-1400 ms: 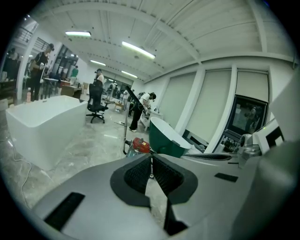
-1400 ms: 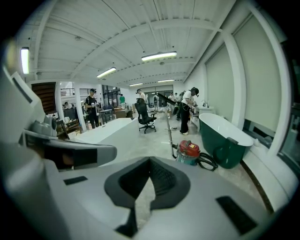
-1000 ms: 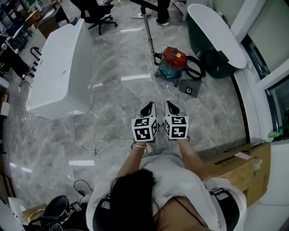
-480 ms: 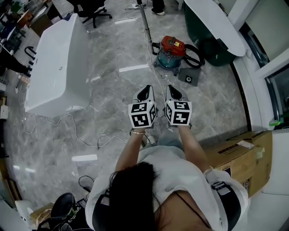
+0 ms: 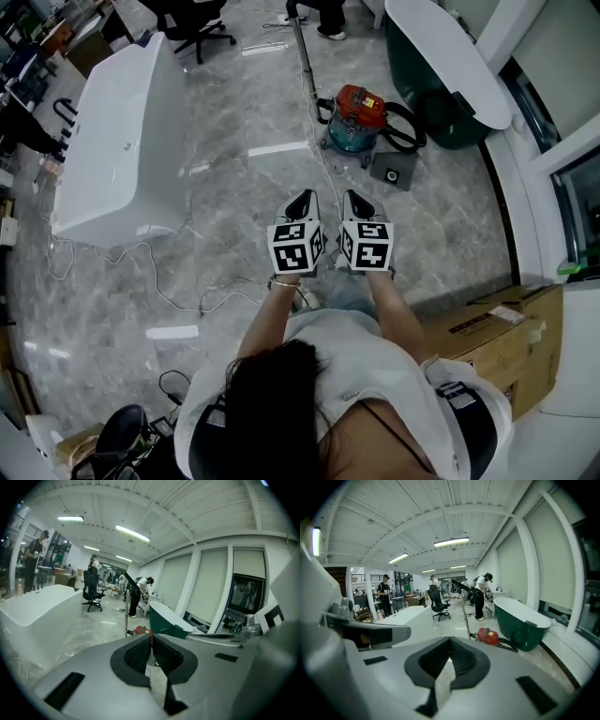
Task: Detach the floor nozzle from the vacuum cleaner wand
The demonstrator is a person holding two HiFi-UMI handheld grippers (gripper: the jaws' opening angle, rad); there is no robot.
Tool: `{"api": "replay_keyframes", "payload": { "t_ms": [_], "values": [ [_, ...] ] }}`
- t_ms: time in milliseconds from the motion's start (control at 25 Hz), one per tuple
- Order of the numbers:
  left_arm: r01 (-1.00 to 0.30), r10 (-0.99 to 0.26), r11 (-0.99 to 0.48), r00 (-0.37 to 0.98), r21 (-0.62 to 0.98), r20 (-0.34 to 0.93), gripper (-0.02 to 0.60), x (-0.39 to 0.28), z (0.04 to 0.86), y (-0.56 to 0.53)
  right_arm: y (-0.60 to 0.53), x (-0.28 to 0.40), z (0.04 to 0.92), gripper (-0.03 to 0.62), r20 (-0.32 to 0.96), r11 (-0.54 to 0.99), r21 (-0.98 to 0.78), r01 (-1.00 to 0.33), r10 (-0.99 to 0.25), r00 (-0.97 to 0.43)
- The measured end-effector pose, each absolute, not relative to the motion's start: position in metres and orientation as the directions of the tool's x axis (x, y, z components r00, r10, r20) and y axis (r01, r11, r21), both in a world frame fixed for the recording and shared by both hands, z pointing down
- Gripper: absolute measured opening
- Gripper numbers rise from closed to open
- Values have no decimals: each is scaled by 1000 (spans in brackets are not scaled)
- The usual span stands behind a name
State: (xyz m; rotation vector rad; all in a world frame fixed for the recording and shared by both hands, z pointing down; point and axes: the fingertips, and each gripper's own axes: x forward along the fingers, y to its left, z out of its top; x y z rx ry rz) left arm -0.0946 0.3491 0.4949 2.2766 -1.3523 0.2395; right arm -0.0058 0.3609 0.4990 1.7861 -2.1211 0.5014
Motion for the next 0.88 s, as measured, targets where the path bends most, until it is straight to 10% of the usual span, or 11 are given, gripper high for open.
{"api": "replay_keyframes", "payload": {
  "t_ms": [880],
  "values": [
    [-894,-806,-300,424,332,413,15,-39,504,263,261,43,509,15,481,263,-76,-962,-835,-267]
  ]
}}
